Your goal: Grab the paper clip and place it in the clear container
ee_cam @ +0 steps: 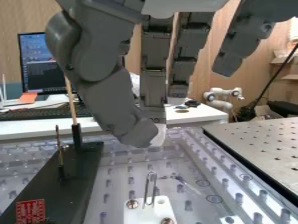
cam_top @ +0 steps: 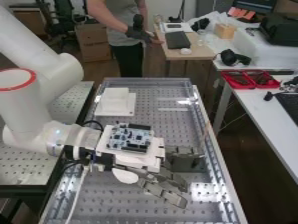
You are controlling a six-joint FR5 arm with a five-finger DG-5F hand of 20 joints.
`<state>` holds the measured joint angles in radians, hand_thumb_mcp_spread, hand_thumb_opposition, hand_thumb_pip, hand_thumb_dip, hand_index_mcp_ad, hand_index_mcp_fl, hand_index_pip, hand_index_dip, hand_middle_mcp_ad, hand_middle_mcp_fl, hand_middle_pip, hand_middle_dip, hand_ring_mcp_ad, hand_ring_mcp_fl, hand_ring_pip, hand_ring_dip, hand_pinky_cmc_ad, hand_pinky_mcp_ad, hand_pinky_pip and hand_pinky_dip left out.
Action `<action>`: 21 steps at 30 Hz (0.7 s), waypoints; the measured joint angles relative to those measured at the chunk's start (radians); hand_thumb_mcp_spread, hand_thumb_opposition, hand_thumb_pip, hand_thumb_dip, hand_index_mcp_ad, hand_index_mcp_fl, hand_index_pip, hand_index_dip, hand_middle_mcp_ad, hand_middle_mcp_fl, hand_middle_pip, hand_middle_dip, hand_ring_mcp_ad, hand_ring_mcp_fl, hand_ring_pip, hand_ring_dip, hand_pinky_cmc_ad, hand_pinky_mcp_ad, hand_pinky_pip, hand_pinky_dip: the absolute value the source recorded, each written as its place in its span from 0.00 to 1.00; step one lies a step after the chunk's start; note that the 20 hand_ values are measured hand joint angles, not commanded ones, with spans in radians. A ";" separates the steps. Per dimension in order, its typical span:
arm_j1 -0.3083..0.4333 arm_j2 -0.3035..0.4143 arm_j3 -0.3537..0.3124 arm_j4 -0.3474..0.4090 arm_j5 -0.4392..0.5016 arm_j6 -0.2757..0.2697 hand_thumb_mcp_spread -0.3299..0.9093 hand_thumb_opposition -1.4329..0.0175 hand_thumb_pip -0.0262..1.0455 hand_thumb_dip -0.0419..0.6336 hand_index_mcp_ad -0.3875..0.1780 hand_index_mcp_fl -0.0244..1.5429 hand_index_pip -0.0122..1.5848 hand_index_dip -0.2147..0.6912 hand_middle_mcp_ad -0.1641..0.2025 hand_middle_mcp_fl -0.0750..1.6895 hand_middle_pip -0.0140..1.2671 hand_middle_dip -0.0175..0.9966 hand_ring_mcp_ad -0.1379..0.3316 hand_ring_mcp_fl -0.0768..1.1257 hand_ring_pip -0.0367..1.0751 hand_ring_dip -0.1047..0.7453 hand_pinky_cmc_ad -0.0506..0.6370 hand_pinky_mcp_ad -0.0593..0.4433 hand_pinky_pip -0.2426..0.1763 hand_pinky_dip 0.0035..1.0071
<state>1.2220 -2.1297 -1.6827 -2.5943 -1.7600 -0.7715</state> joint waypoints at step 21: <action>-0.009 -0.013 -0.008 0.007 -0.004 0.003 0.77 0.35 0.66 0.57 0.33 0.06 0.08 0.04 0.32 0.37 0.40 0.76 0.23 0.41 0.11 0.74 0.67 0.58 0.67 0.15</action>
<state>1.2126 -2.1427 -1.6903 -2.5873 -1.7644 -0.7690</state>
